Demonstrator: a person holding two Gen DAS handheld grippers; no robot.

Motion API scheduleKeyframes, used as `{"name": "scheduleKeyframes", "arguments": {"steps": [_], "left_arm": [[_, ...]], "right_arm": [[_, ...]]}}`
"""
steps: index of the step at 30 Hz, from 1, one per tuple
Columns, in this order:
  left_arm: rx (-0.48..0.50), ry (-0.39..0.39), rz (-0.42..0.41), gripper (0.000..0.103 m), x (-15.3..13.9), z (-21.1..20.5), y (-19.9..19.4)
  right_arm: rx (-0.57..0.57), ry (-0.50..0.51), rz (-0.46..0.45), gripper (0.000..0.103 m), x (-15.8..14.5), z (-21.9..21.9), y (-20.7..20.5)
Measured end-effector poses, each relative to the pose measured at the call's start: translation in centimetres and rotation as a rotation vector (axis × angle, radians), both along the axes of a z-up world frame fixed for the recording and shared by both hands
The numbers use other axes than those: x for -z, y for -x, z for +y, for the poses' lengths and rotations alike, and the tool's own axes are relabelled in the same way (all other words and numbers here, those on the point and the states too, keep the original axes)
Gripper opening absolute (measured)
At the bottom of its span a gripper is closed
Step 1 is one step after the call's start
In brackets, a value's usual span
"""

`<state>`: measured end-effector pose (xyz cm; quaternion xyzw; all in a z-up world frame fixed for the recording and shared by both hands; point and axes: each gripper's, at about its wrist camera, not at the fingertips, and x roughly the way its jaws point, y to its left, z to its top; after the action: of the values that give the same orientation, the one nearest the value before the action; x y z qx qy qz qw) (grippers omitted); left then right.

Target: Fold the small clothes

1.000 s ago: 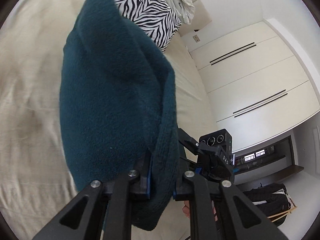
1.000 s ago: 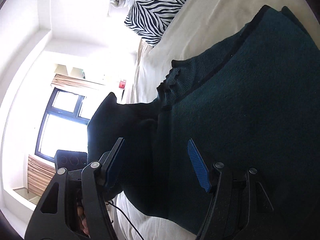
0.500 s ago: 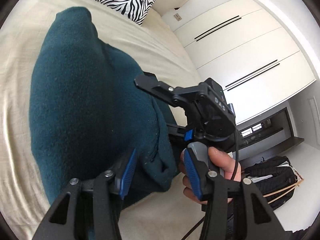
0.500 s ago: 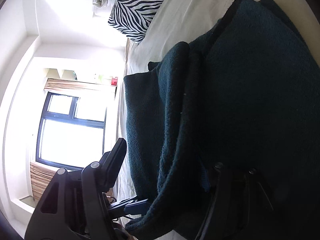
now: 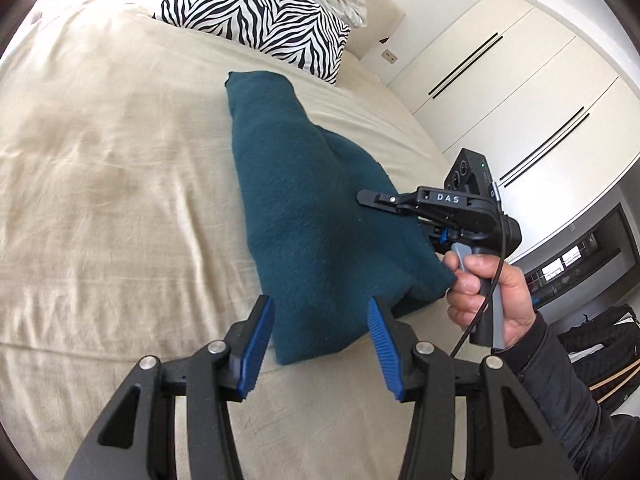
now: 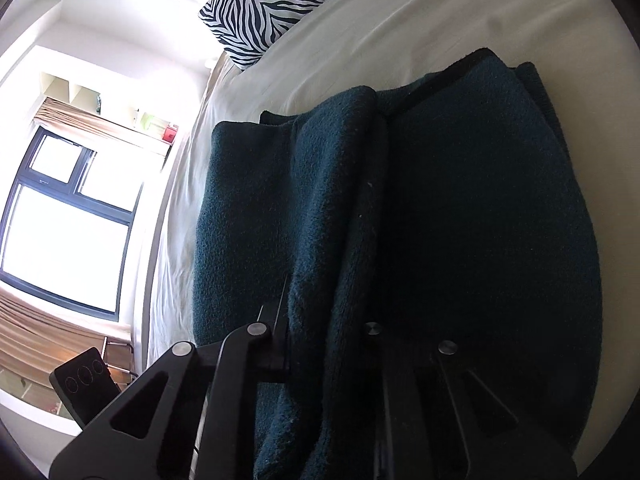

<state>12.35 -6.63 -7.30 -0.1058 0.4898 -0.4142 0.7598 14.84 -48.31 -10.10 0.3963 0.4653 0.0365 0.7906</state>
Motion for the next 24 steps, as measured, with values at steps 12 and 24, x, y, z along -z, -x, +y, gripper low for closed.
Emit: {"name": "scheduleKeyframes", "arguments": {"steps": [12,24], "left_arm": [[0.047,-0.009,-0.013,0.048,0.0,-3.8,-0.4],[0.102,-0.033,-0.047,0.048,-0.8,-8.5,-1.4]], "right_arm": [[0.082,-0.002,-0.013,0.013,-0.6,-4.6,5.6],[0.108,0.013,0.013,0.013,1.0,-6.4,7.4]]}}
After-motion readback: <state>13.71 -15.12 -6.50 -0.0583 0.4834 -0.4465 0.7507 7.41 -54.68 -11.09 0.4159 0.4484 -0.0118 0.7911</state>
